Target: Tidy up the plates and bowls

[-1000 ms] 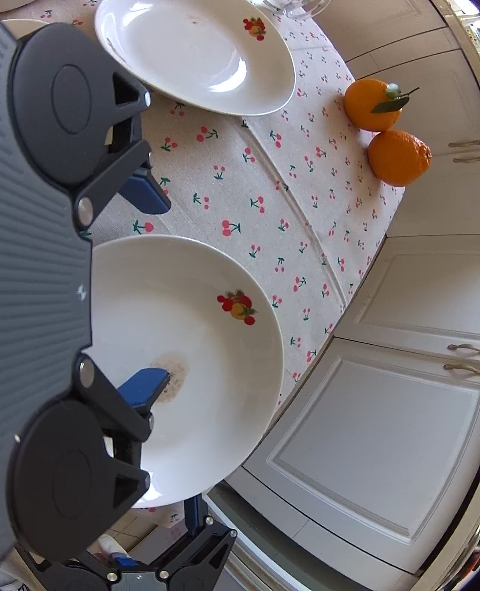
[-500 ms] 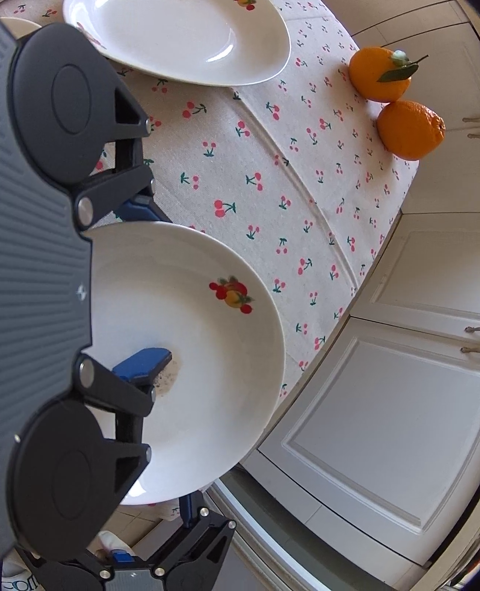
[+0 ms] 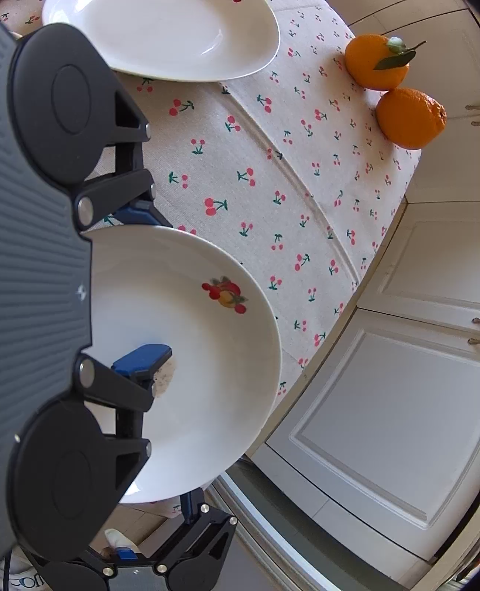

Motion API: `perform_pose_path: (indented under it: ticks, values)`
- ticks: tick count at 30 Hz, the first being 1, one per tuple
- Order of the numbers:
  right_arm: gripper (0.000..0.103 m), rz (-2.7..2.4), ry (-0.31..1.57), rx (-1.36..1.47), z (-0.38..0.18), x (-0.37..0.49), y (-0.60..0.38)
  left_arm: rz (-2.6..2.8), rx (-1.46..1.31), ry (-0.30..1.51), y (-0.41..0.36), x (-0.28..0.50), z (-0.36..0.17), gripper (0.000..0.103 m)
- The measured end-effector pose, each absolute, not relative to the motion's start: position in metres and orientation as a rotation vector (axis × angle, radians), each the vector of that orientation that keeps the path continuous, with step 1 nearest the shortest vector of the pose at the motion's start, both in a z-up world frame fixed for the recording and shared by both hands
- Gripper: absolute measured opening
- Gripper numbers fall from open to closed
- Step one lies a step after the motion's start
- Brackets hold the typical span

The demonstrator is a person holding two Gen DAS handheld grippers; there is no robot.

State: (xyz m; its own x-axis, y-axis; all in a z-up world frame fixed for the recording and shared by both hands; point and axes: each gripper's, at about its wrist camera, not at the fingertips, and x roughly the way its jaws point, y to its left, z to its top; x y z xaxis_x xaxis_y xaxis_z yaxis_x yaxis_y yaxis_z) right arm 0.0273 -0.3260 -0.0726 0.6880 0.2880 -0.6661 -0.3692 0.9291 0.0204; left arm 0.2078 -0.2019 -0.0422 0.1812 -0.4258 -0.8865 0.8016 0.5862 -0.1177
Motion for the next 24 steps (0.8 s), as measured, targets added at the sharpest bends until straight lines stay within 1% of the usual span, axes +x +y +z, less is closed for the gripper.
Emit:
perform_pose_path:
  ticks: [7,24]
  values:
    - [0.097,0.368,0.74,-0.13,-0.07,0.04,-0.33,-0.908,0.402,1.053,-0.21,0.22,-0.036,0.063]
    - [0.097,0.343,0.729,-0.139,-0.068,0.098,-0.356,-0.887,0.363,1.013,-0.243,0.284,-0.035,0.063]
